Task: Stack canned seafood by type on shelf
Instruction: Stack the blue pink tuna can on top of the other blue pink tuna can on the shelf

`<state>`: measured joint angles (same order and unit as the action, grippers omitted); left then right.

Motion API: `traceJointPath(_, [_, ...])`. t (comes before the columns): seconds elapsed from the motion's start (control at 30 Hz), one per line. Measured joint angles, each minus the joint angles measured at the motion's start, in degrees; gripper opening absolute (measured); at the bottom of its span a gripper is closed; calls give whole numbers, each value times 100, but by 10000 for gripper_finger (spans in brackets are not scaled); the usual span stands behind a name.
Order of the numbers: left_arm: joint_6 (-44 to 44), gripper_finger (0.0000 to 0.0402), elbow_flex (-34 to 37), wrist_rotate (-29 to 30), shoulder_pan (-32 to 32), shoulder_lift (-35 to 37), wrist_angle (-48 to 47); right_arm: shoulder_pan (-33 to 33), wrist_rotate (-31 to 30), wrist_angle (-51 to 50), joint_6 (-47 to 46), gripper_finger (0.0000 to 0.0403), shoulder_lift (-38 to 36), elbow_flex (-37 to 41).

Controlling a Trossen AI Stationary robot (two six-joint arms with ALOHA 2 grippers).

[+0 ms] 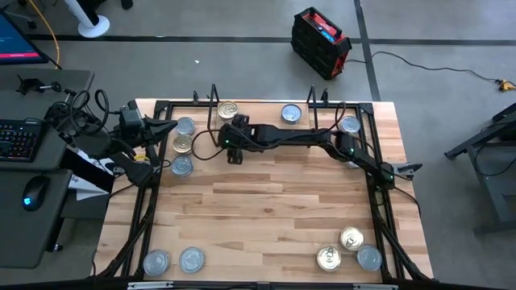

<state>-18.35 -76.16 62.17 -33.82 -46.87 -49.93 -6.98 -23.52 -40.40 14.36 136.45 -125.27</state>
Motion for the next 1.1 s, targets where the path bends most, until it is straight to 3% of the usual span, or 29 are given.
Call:
traceJointPath(0.13, [-22,0,0,-4,0,0,-4,-93,280,-117,65,312,-168,28])
traceJointPath(0.23, [-24,0,0,-7,2,0,-7,-206,584,-214,-63,264,-315,37])
traceJointPath(0.33, [-26,0,0,-7,2,0,-46,-337,912,-603,-218,186,-403,37])
traceJointPath(0.5, [-54,0,0,-7,0,0,-168,-554,2237,-1477,-417,25,-441,44])
traceJointPath(0.67, [-325,0,90,-226,3,-56,-26,-507,2894,-2362,-319,13,-517,46])
traceJointPath(0.8, [-157,0,789,-849,142,-157,672,-306,3186,-2749,-252,5,-652,52])
traceJointPath(0.97, [167,0,2378,-2424,806,-186,2930,-48,3422,-3250,-386,1,-811,159])
traceJointPath(1.1, [57,0,3514,-3750,1429,-242,4706,247,3421,-3112,-933,0,-1440,1248])
